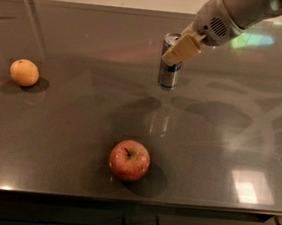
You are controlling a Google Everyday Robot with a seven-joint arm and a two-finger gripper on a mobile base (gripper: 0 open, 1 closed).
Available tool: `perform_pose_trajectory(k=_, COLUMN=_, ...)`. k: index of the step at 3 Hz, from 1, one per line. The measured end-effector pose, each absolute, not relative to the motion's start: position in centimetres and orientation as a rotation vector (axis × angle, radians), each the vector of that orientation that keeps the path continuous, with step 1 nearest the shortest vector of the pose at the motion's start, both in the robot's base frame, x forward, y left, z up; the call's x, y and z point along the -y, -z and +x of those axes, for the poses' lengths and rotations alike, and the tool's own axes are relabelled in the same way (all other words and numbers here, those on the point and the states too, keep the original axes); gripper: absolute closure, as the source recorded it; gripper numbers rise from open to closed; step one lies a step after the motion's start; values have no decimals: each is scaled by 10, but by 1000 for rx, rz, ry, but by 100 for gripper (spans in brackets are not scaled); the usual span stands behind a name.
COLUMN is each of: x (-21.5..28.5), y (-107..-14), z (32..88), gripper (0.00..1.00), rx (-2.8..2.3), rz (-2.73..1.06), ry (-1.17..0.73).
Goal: Move redbull can near apple
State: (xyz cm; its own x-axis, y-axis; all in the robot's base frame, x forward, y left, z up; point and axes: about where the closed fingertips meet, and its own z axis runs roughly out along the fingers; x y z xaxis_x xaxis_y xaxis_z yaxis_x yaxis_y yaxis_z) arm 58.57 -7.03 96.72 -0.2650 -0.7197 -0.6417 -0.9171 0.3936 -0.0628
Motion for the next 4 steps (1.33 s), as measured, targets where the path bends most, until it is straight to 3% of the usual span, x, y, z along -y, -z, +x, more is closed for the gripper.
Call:
perform_pose_trajectory(k=2, x=64, y=-966, z=522, gripper=100, rx=-2022, rz=-1497, ry=-506)
perform_pose_trajectory(k=4, x=27, y=-954, z=476, gripper=100, rx=-1970, rz=-1609, ry=-634)
